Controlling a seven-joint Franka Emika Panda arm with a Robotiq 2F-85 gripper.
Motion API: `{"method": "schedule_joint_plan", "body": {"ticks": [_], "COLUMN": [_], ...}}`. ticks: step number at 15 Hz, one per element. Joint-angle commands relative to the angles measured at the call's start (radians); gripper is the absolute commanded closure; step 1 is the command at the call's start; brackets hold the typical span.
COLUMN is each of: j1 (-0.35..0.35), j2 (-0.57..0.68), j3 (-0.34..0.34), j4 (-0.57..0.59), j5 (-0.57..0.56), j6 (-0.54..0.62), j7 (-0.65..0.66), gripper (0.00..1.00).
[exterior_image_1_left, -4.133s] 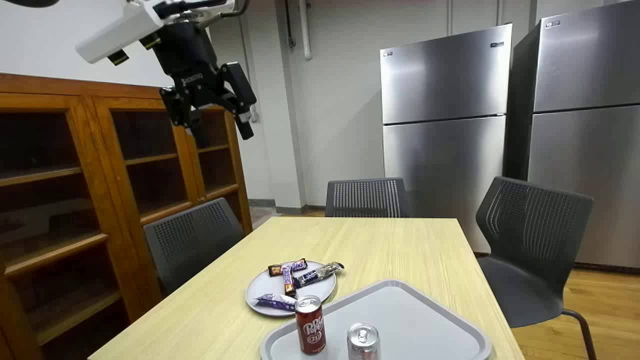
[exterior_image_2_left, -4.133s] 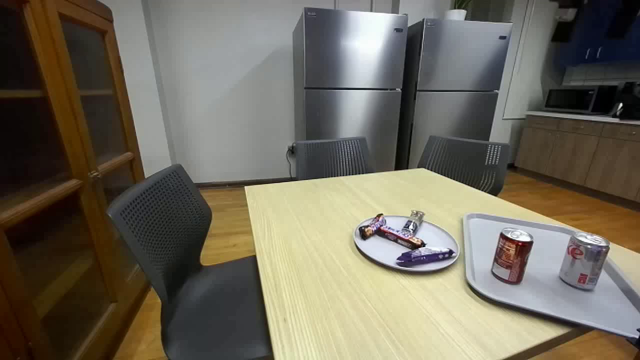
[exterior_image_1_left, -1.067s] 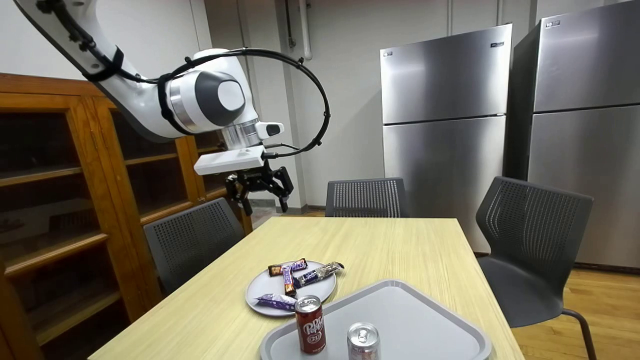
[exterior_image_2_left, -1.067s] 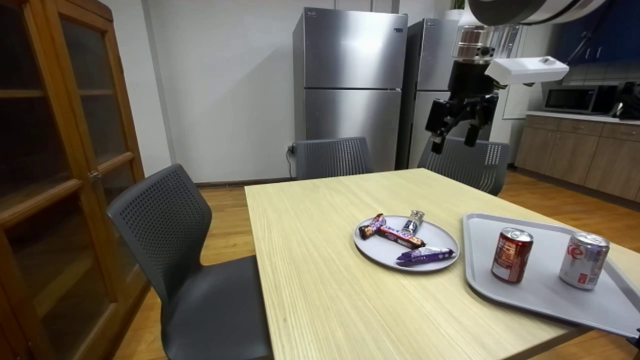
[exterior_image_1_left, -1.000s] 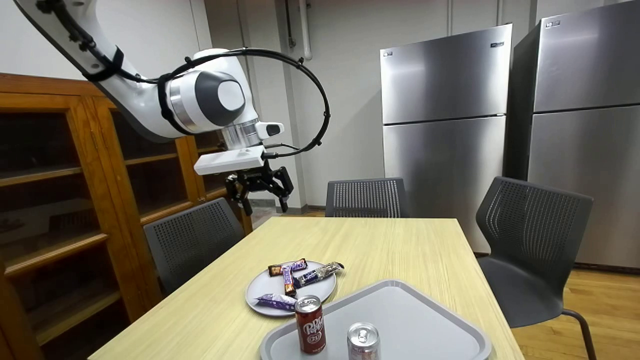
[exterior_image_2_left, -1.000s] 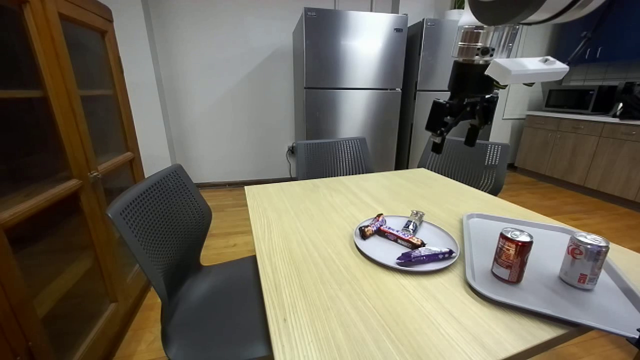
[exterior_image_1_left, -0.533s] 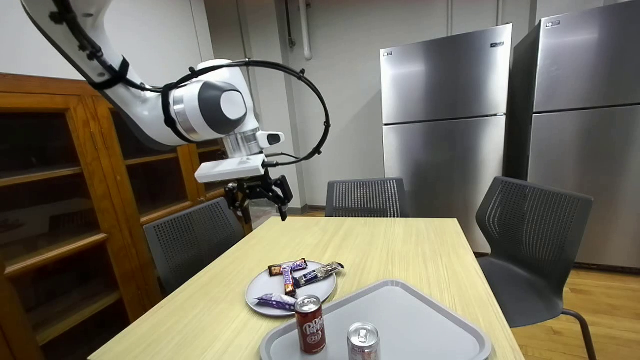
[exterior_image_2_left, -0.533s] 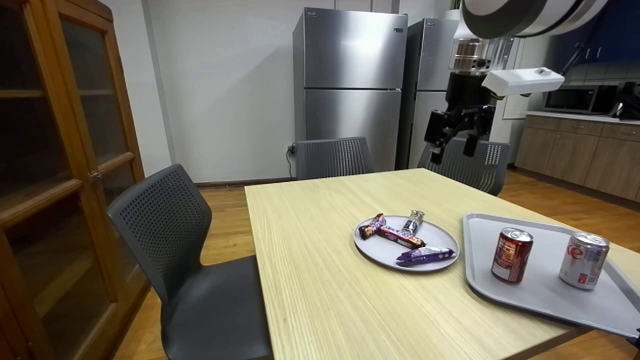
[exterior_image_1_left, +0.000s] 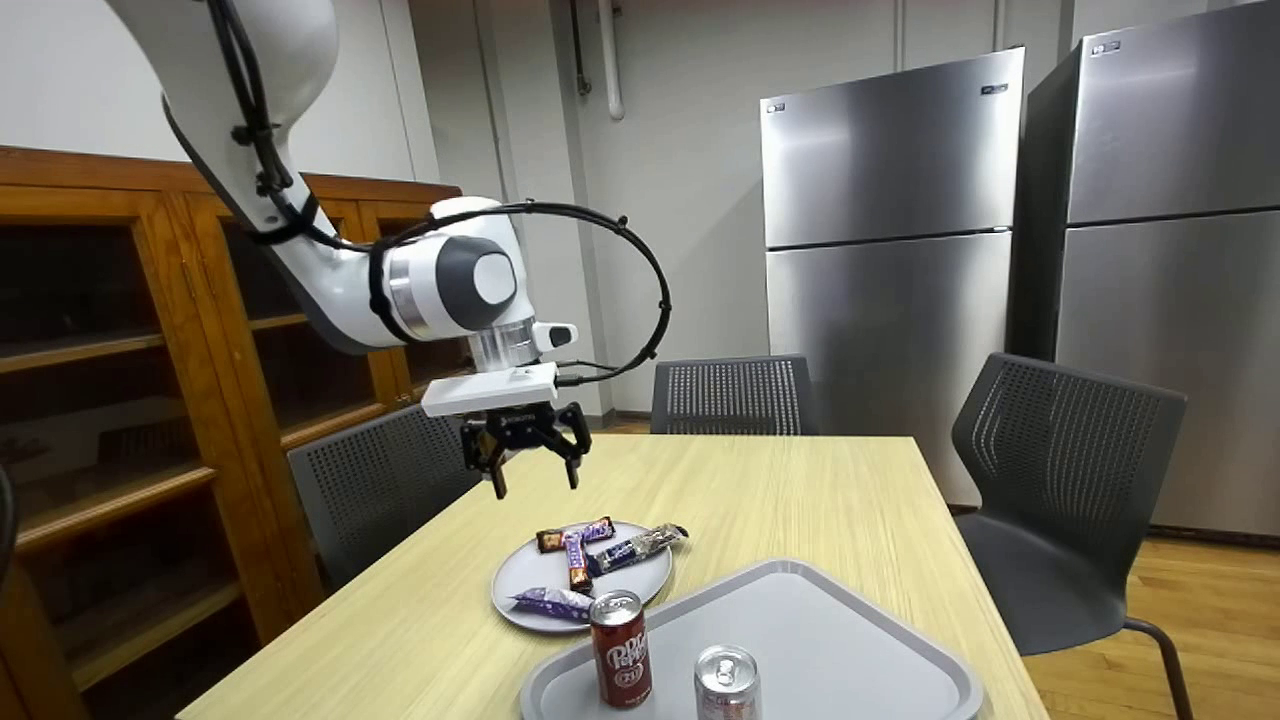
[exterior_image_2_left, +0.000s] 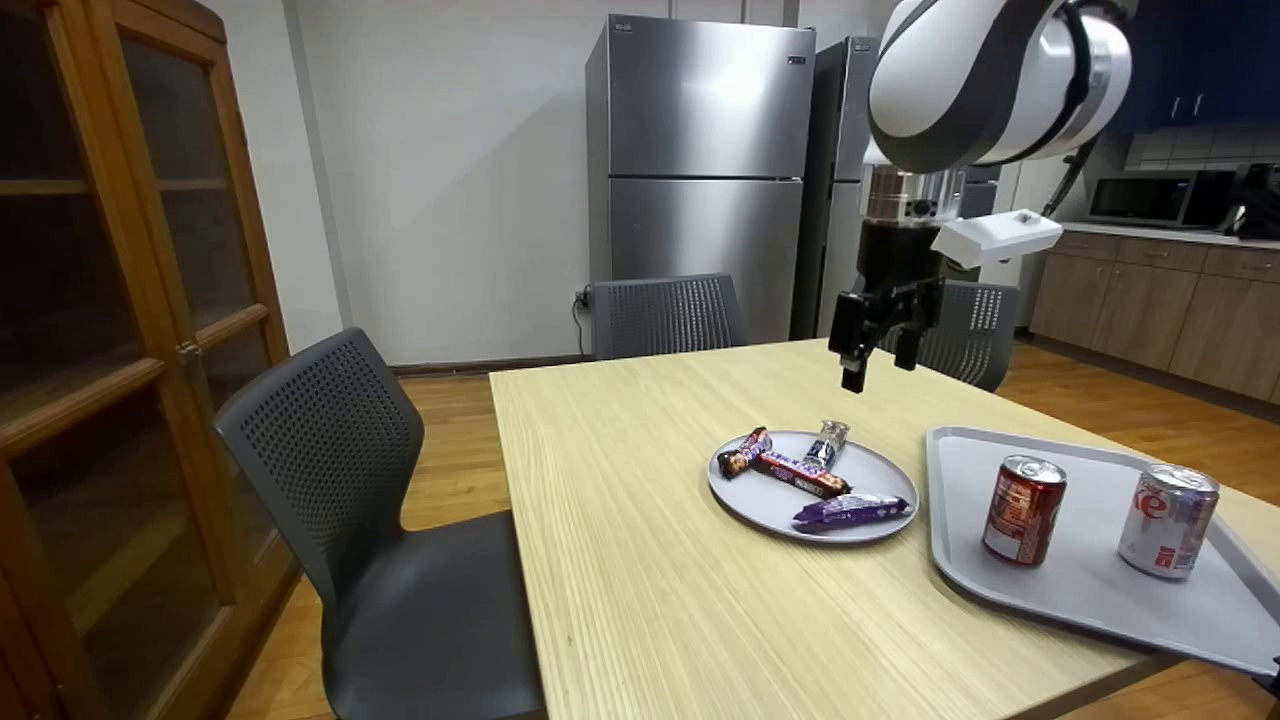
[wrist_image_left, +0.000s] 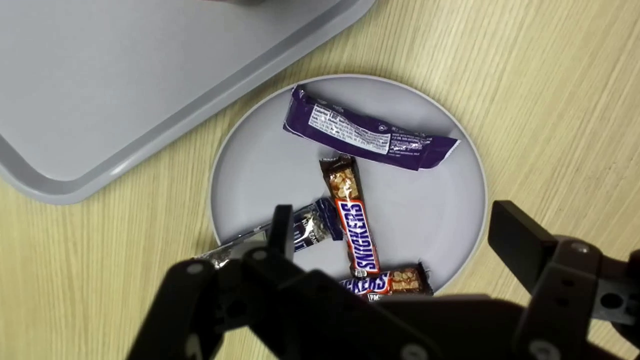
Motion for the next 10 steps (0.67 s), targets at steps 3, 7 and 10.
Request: {"method": "schedule_joint_plan", "body": {"ticks": [3,7,10], "j1": [-0.020,-0.030,-0.030], "j2": [0.173,0.277,0.354], "j3": [0.023,0.037,0.044], "j4": [0.140,0.238,0.315], "j5": [0.012,0.009,-0.005], "j6": [0.013,-0.004,-0.011], "j7": [-0.135,-0.178,-0.178], "gripper": [0.00,0.00,0.00]}}
